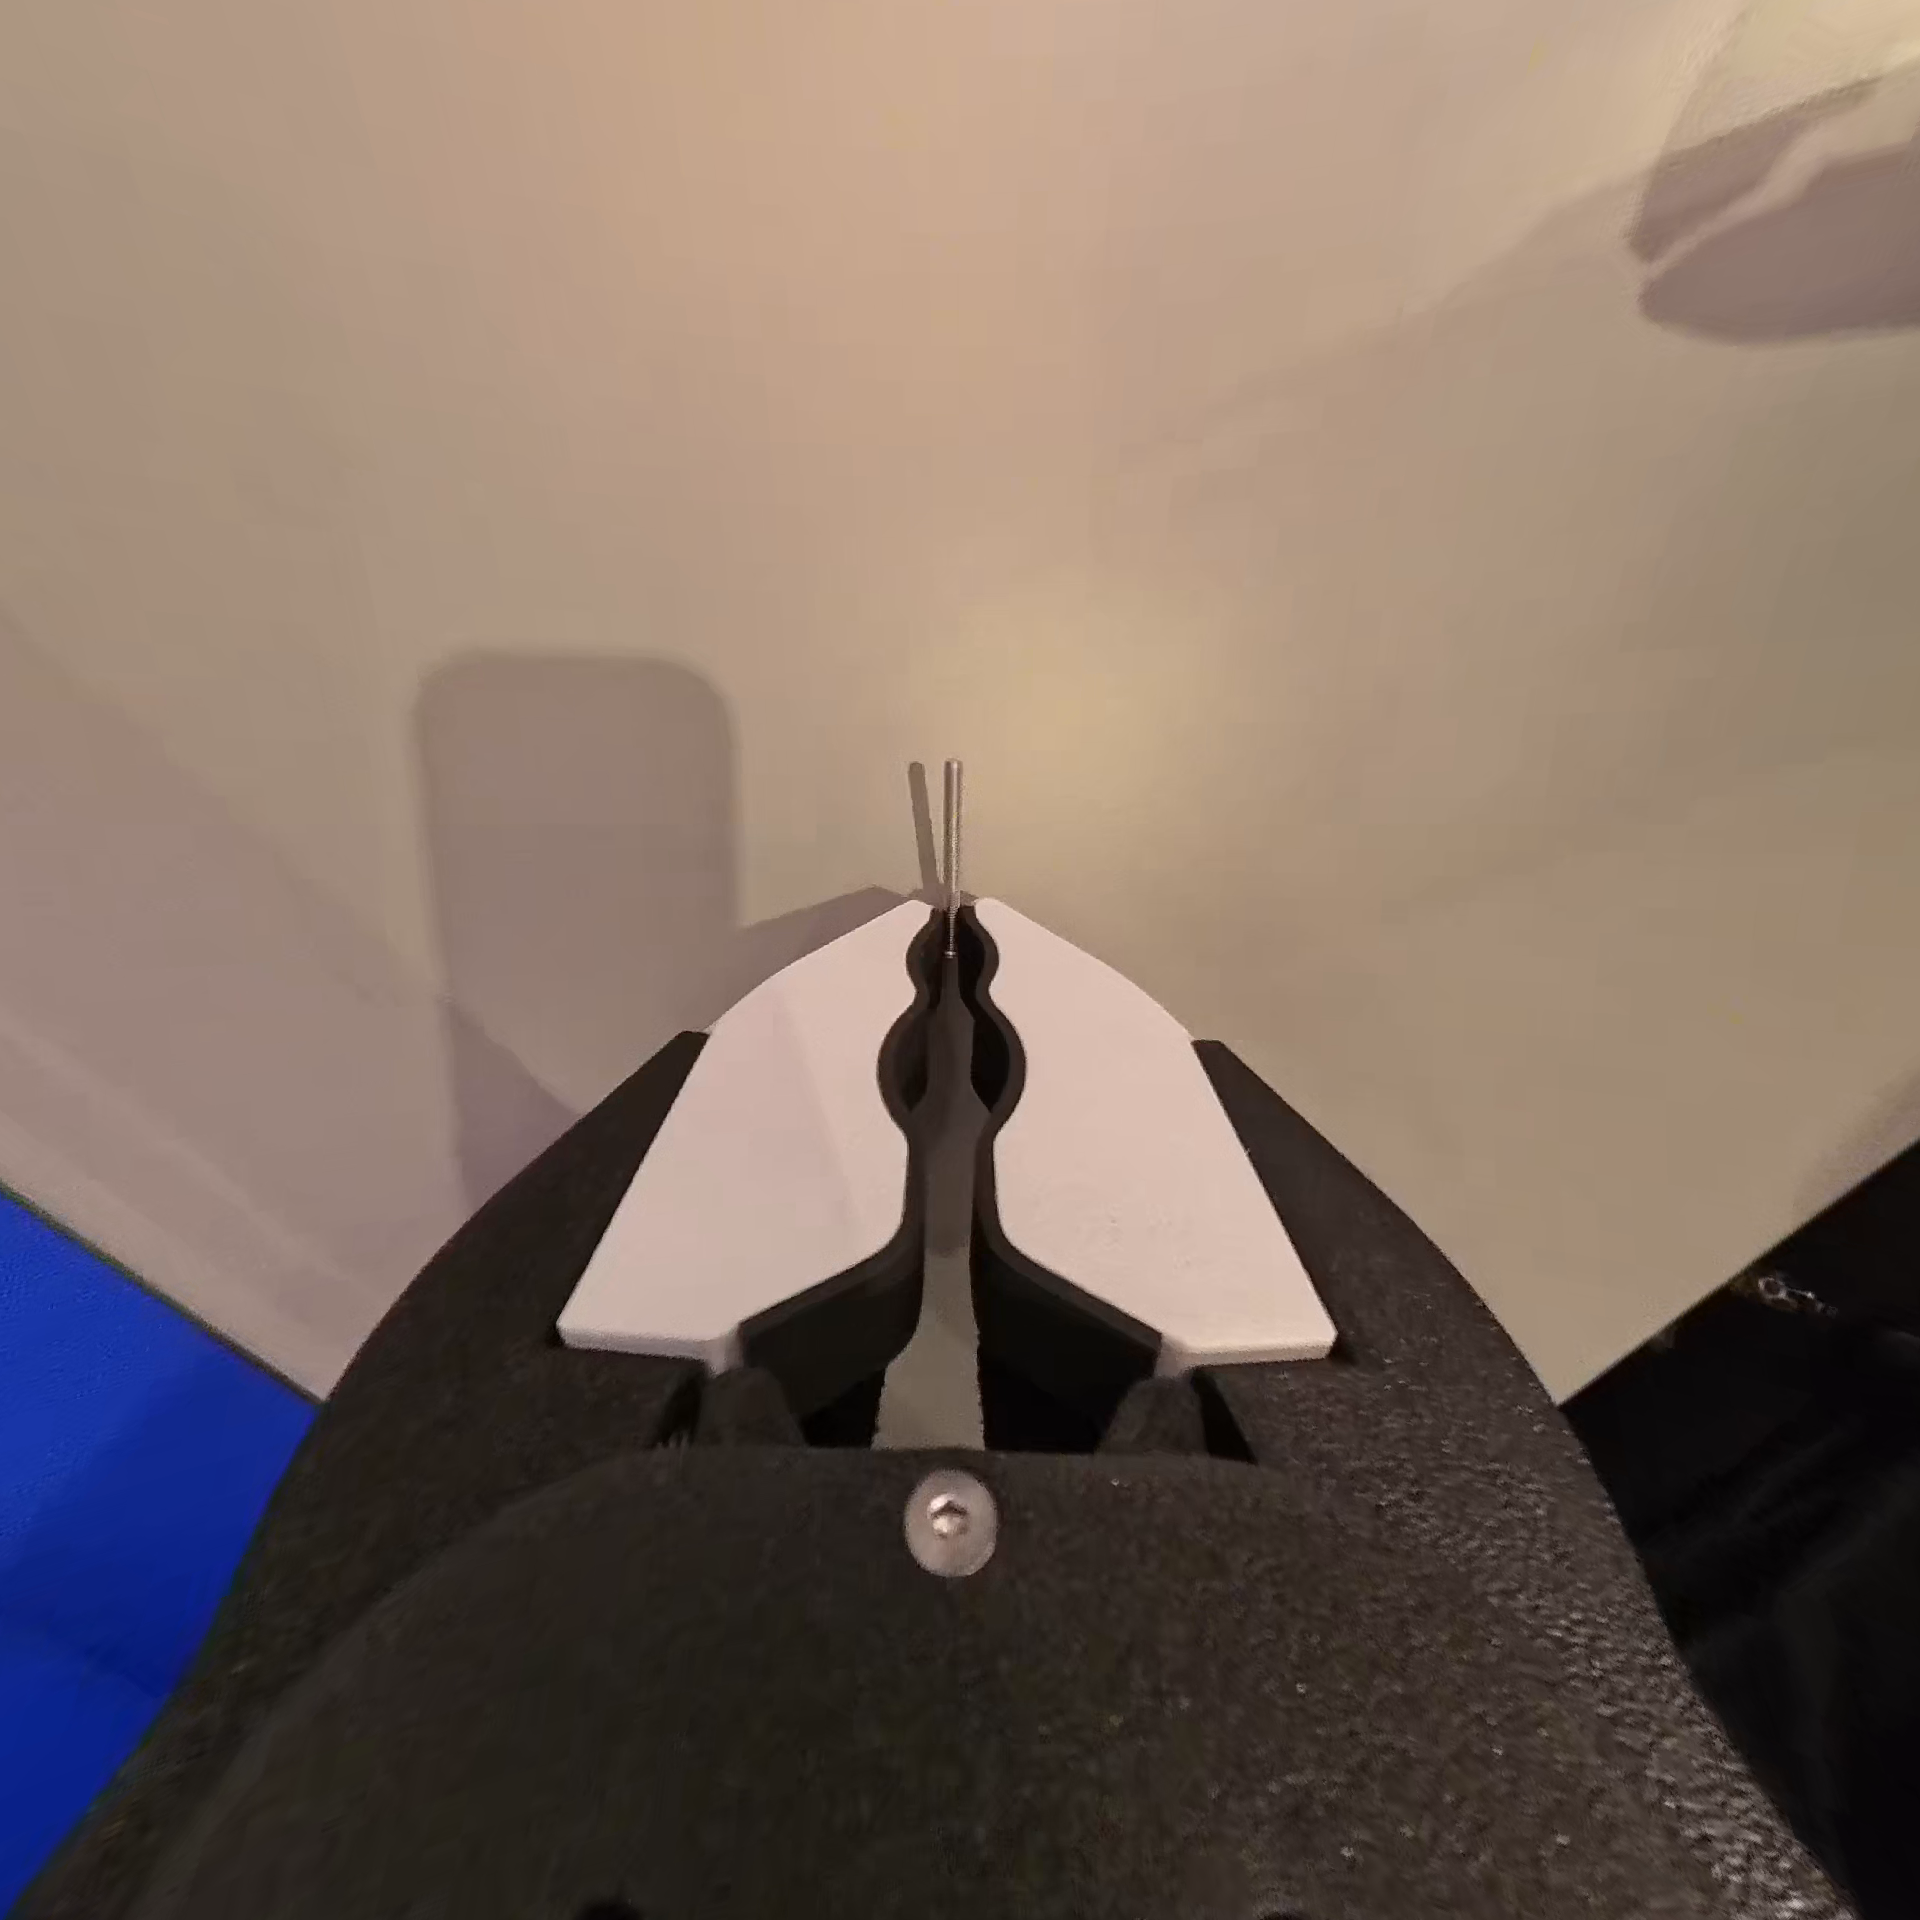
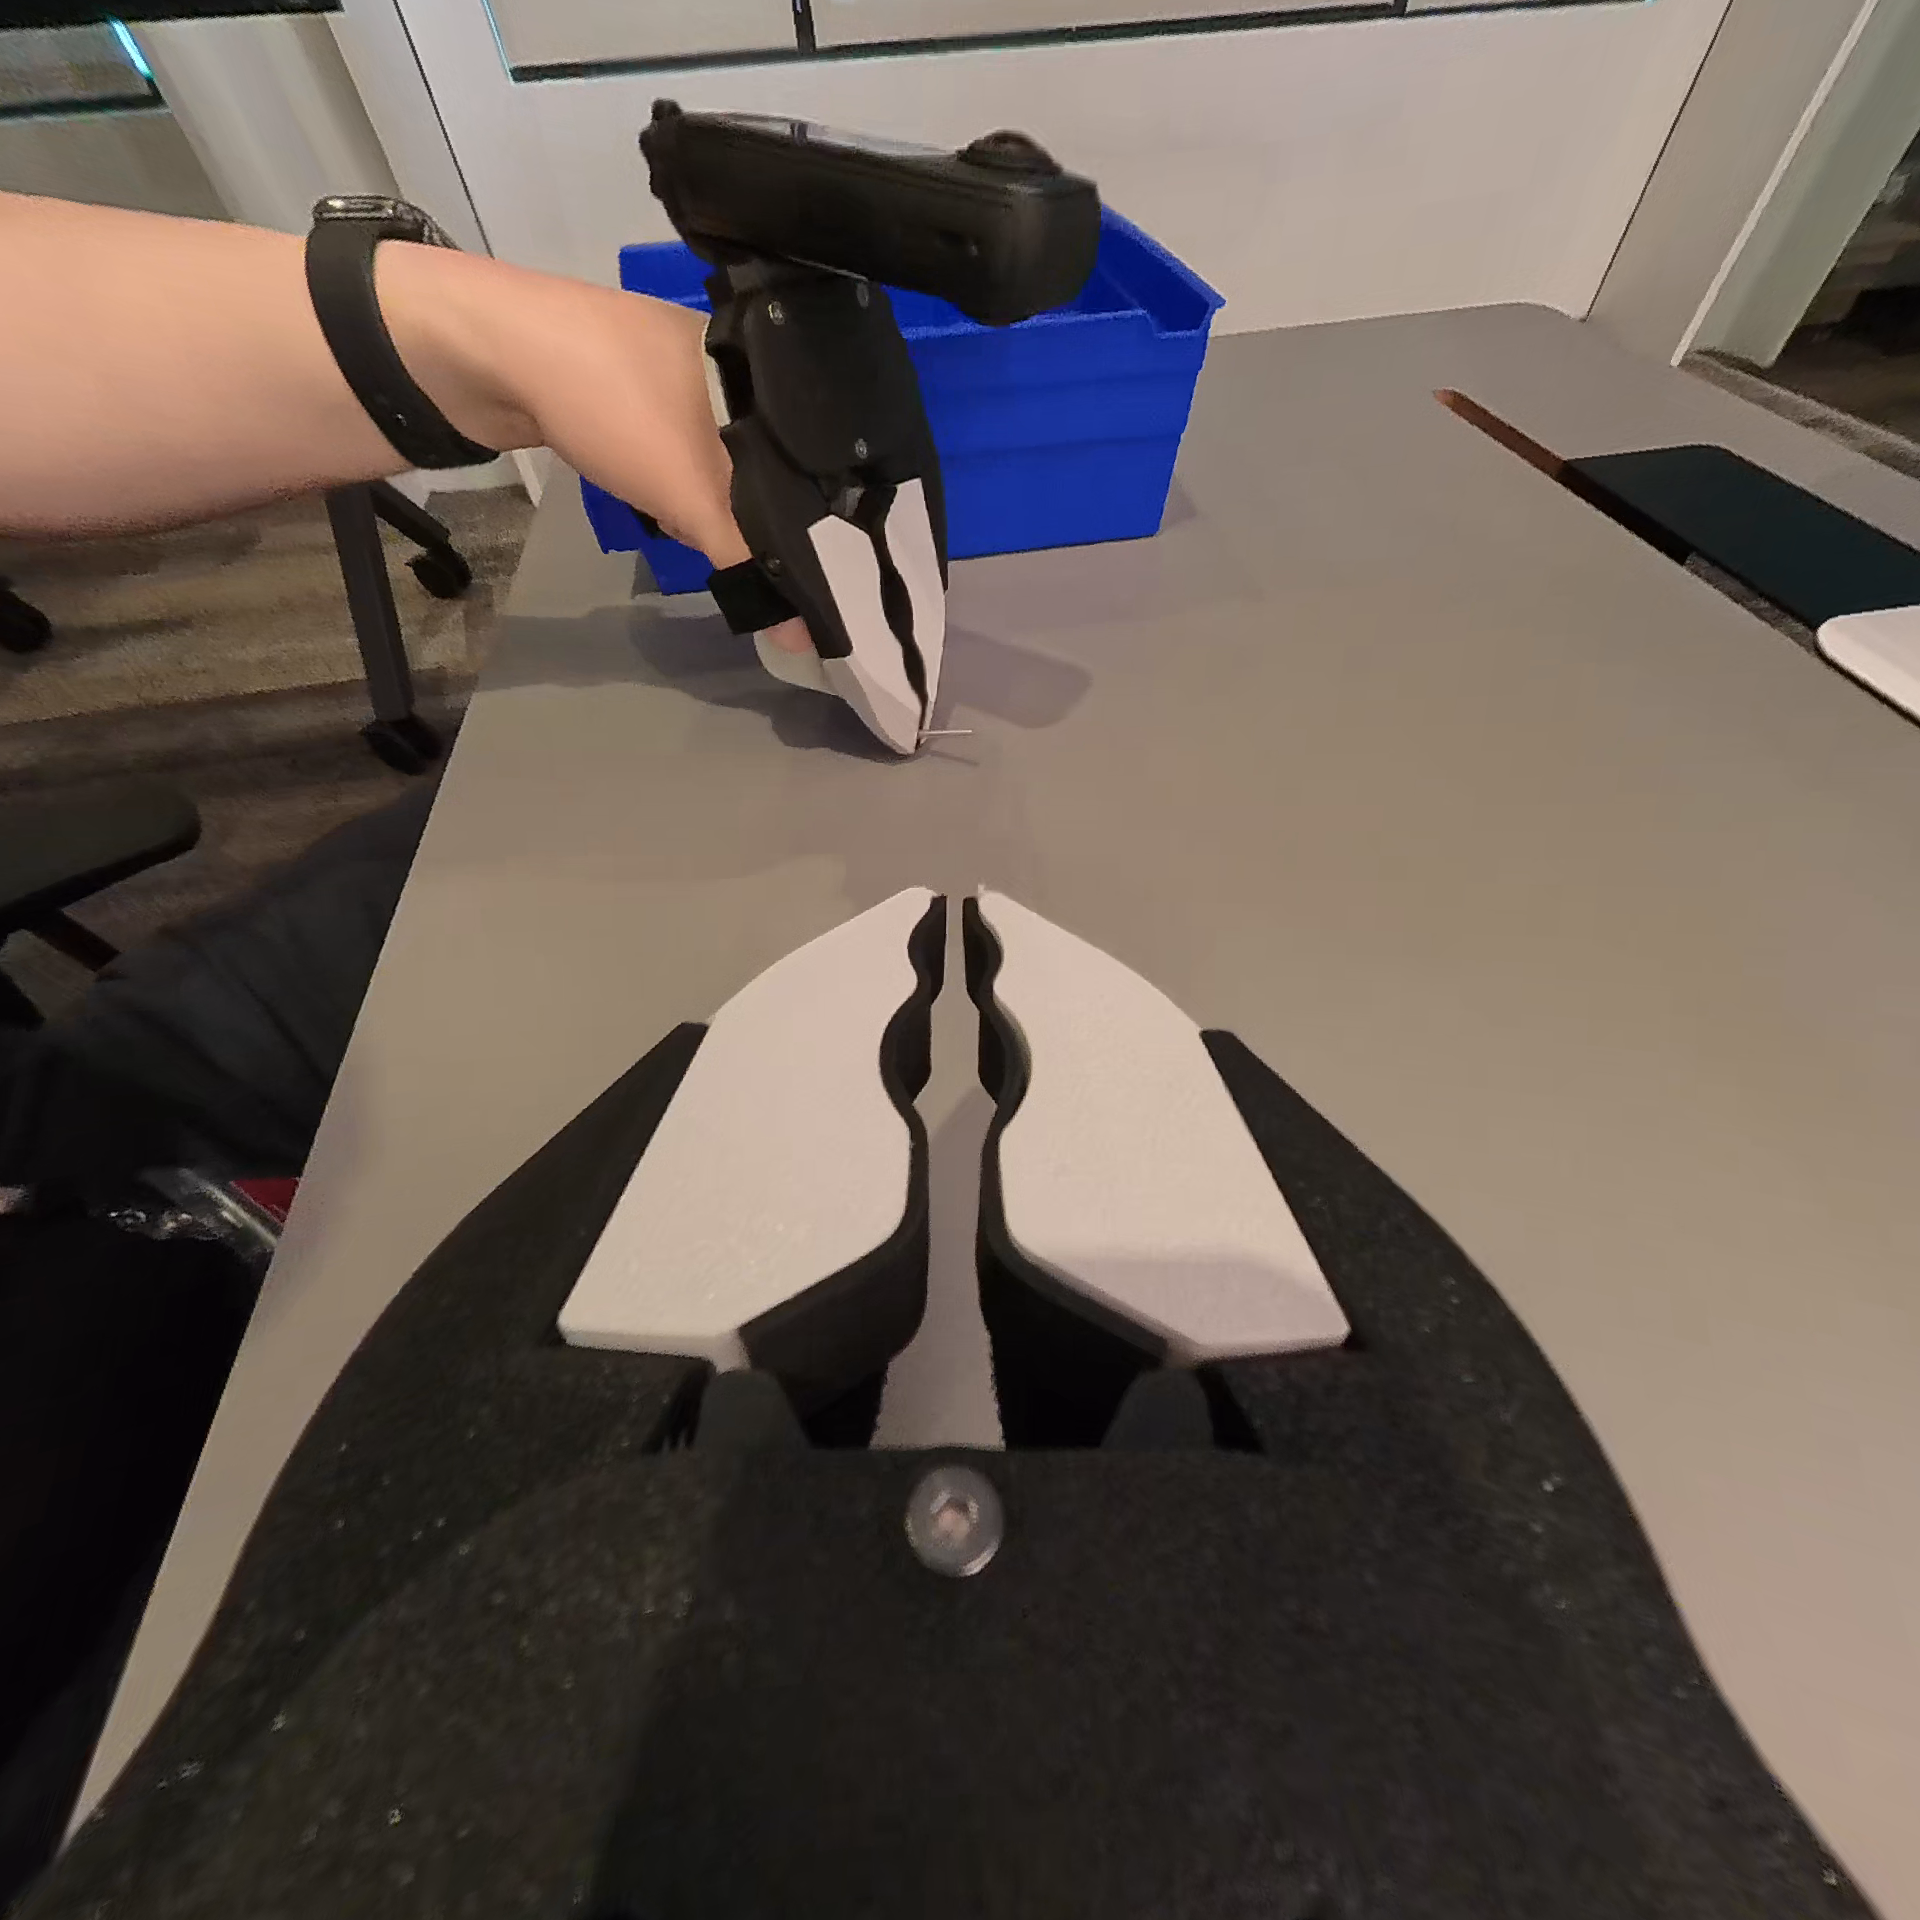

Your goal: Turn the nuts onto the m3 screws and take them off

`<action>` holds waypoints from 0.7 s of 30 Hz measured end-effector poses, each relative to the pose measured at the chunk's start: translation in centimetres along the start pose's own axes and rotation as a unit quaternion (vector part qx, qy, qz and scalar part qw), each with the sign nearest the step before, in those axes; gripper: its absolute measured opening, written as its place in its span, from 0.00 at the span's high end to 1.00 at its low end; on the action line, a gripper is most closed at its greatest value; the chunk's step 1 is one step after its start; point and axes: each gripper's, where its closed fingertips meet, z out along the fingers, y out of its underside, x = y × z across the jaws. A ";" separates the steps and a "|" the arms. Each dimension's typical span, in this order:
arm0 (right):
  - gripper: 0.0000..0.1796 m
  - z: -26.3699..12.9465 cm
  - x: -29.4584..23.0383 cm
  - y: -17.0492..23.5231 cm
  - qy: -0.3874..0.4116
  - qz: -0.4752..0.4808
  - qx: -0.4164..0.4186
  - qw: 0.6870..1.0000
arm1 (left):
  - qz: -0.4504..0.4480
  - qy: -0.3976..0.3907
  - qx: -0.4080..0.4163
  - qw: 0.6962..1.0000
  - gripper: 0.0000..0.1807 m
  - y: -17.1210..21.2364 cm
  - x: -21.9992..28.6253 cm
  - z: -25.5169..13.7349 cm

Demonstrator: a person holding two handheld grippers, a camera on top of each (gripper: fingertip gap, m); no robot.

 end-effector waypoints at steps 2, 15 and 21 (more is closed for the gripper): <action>0.99 -0.1 -0.2 0.2 -0.007 0.009 0.002 1.000 | 0.001 0.002 -0.006 1.000 0.99 0.0 0.0 0.1; 0.99 -0.5 -0.1 -0.1 -0.022 0.002 0.040 0.999 | 0.010 -0.017 0.009 1.000 0.92 0.3 -0.4 -0.3; 0.99 -1.1 1.3 -0.4 0.002 -0.004 0.075 0.997 | -0.017 0.003 0.194 0.981 0.92 -1.9 0.7 -7.3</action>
